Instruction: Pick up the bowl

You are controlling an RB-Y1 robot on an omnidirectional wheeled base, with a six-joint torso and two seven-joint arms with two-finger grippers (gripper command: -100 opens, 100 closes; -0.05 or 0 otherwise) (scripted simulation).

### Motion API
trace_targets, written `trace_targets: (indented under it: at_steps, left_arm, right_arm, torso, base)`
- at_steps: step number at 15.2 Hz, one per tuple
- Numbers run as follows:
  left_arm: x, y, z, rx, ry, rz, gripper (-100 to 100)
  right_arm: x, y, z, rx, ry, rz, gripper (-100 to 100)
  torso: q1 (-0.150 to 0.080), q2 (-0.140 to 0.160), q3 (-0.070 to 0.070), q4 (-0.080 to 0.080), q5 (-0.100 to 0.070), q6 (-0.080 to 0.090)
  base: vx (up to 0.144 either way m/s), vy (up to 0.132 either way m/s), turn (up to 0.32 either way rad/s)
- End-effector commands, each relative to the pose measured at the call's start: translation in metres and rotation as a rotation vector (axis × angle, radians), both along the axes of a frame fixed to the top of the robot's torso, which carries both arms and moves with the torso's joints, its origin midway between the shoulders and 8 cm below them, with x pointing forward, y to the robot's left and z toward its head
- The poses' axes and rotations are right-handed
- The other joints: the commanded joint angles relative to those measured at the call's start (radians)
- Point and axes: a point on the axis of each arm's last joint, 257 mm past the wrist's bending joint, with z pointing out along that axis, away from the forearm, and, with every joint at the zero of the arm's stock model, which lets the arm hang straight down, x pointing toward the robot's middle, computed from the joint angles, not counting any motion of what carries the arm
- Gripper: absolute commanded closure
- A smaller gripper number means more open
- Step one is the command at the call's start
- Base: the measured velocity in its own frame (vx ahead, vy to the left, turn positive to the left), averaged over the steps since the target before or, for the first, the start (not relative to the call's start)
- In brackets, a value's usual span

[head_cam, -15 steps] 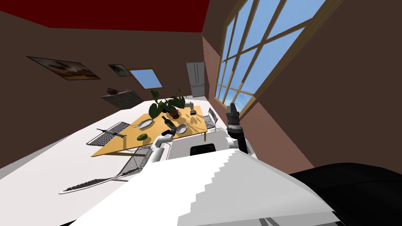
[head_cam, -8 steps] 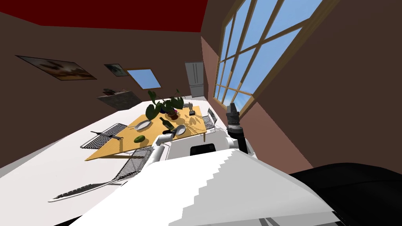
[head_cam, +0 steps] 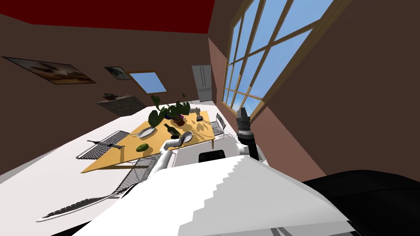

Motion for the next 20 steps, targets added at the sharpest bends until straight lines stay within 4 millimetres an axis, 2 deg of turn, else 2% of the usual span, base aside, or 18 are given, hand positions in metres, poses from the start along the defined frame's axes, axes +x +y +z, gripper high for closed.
trace_targets:
  at_steps: [1, 3, 4, 5, 9, 10, 11, 15, 19, 20]
  left_arm:
    - [-0.008, 0.0, -0.005, -0.004, 0.046, 0.005, -100]
    - [-0.013, 0.0, -0.008, -0.006, 0.072, 0.007, -100]
    - [-0.009, 0.0, -0.006, -0.004, 0.053, 0.005, -100]
    - [-0.013, -0.001, -0.016, -0.006, 0.058, 0.01, -100]
    - [-0.017, -0.003, -0.029, -0.007, 0.057, 0.017, -100]
    - [-0.016, -0.001, -0.025, -0.007, 0.06, 0.015, -100]
    - [-0.016, -0.002, -0.026, -0.007, 0.058, 0.015, 100]
    - [-0.016, -0.001, -0.026, -0.008, 0.056, 0.016, 100]
    - [-0.011, 0.0, -0.009, -0.005, 0.058, 0.007, 100]
    - [-0.011, -0.001, -0.013, -0.005, 0.056, 0.009, 100]
  right_arm:
    - [0.0, 0.0, 0.0, 0.0, 0.0, 0.0, 0]
    - [0.0, 0.0, 0.0, 0.0, 0.0, 0.0, 0]
    - [0.0, 0.0, 0.0, 0.0, 0.0, 0.0, 0]
    - [0.0, 0.0, 0.0, 0.0, 0.0, 0.0, 0]
    - [0.0, 0.0, 0.0, 0.0, 0.0, 0.0, 0]
    - [0.0, 0.0, 0.0, 0.0, 0.0, 0.0, 0]
    - [0.0, 0.0, 0.0, 0.0, 0.0, 0.0, 0]
    - [0.0, 0.0, 0.0, 0.0, 0.0, 0.0, 0]
    - [0.0, 0.0, 0.0, 0.0, 0.0, 0.0, 0]
    - [0.0, 0.0, 0.0, 0.0, 0.0, 0.0, 0]
  torso:
    - [0.0, 0.0, 0.0, 0.0, 0.0, 0.0]
    - [0.0, 0.0, 0.0, 0.0, 0.0, 0.0]
    - [0.0, 0.0, 0.0, 0.0, 0.0, 0.0]
    - [0.001, 0.001, 0.001, 0.0, 0.0, 0.0]
    - [0.004, 0.0, 0.0, 0.0, 0.001, 0.0]
    - [0.004, 0.0, 0.0, 0.0, 0.001, 0.0]
    - [0.004, 0.0, 0.0, 0.0, 0.001, 0.0]
    - [0.002, 0.001, 0.001, 0.0, 0.0, 0.0]
    - [-0.001, 0.004, 0.003, 0.001, -0.001, 0.0]
    - [-0.002, 0.005, 0.003, 0.001, -0.001, 0.0]
  base:
    - [0.024, -0.019, -0.027]
    - [0.021, -0.018, -0.025]
    - [0.011, -0.01, -0.007]
    - [0.018, 0.012, -0.028]
    - [0.033, 0.034, -0.029]
    - [0.019, 0.026, -0.014]
    - [0.007, 0.01, -0.002]
    - [0.0, 0.001, 0.004]
    - [-0.032, -0.032, 0.031]
    - [-0.02, -0.021, 0.011]
